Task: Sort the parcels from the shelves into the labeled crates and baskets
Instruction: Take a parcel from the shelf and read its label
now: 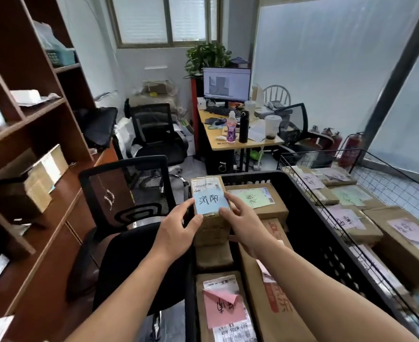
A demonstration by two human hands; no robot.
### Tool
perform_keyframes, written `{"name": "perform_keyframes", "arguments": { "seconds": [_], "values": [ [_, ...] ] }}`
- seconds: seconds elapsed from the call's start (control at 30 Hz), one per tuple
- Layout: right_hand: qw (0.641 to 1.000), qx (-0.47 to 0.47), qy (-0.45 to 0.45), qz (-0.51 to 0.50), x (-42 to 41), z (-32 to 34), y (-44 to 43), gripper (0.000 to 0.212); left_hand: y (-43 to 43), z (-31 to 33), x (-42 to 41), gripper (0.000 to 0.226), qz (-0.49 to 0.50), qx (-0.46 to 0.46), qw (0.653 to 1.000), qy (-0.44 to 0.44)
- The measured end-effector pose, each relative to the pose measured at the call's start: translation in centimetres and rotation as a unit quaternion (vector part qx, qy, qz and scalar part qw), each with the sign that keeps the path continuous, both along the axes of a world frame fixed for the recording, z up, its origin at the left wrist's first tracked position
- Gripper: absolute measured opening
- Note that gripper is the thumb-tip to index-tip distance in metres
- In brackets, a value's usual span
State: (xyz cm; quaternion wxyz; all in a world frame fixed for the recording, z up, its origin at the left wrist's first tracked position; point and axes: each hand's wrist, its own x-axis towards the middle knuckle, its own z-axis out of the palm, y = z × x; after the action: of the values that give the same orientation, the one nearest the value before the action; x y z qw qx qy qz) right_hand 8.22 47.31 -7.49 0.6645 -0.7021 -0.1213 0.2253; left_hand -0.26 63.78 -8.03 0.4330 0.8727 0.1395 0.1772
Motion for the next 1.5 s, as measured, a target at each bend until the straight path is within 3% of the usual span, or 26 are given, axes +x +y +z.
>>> {"name": "perform_keyframes", "arguments": {
  "seconds": [0.33, 0.47, 0.63, 0.8, 1.0, 1.23, 1.37, 1.5],
  "values": [
    [0.998, -0.037, -0.030, -0.049, 0.2, -0.2, 2.2, 0.049, 0.5, 0.5, 0.1, 0.053, -0.007, -0.012, 1.000, -0.016],
    [0.984, -0.132, -0.102, -0.063, -0.4, 0.7, 2.1, 0.049, 0.6, 0.7, -1.5, 0.054, -0.020, 0.045, 0.998, -0.047],
    [0.931, -0.227, -0.276, -0.077, -2.2, 1.9, -0.7, 0.048, 0.1, 2.2, -2.2, 0.051, -0.034, 0.086, 0.991, -0.094],
    [0.807, -0.411, -0.420, -0.056, -4.0, 2.9, -8.1, 0.050, -3.6, 3.4, -2.7, 0.052, -0.082, 0.119, 0.982, -0.119],
    [0.722, -0.573, -0.369, -0.118, -9.4, 3.9, -20.1, 0.057, -13.4, 4.8, -1.1, 0.055, -0.204, 0.185, 0.955, -0.106],
    [0.695, -0.638, -0.252, -0.215, -20.9, 4.1, -35.3, 0.061, -28.7, 4.2, -4.4, 0.064, -0.366, 0.300, 0.878, -0.073],
    [0.666, -0.675, -0.179, -0.263, -29.3, 3.0, -43.1, 0.050, -37.7, 3.3, -8.3, 0.063, -0.445, 0.320, 0.833, -0.075],
    [0.649, -0.690, -0.100, -0.305, -37.4, 1.7, -49.5, 0.055, -46.5, 2.7, -13.6, 0.063, -0.499, 0.321, 0.802, -0.075]
  ]
}}
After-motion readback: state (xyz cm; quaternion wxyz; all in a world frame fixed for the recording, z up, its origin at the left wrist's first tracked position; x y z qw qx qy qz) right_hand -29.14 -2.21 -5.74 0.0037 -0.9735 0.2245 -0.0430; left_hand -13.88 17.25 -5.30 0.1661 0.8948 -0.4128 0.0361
